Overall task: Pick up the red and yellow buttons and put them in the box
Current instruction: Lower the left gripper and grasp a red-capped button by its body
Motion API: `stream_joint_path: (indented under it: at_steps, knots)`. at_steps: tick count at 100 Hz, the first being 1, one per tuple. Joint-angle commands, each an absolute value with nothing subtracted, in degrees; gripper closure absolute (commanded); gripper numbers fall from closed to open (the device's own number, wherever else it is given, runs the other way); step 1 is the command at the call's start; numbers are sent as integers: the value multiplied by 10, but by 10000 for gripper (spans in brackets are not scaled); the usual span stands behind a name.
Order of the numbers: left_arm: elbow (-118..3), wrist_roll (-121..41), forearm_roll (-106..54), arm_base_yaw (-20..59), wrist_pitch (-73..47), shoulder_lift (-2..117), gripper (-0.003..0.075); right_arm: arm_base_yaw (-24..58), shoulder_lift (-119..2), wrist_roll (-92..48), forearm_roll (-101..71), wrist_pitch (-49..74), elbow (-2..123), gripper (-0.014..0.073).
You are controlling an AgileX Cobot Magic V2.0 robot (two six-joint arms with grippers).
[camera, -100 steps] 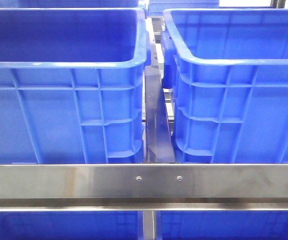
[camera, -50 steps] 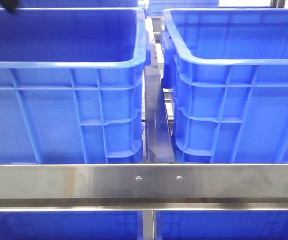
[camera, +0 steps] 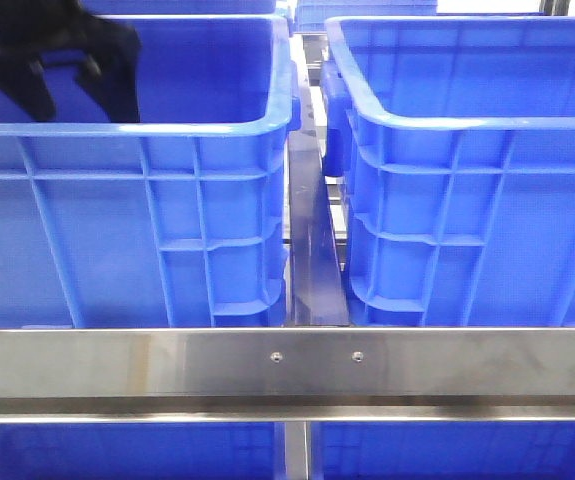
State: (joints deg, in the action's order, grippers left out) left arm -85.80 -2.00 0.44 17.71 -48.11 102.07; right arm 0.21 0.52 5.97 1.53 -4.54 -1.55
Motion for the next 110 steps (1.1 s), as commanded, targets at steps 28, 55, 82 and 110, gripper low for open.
stream_joint_path:
  at_steps: [28,55,82,110]
  knots:
    - [-879,-21,11,180,-446,1056,120,3,20,57,19,-92,-4,651]
    - [-879,-21,11,180,-428,1078,120,3,20,57,19,-92,-4,651]
    - [-879,-21,11,180,-423,1079,290,3,20,57,19,-92,-4,651]
    - [-879,-21,13,180,-425,1057,713,3,20,57,19,-92,-4,651]
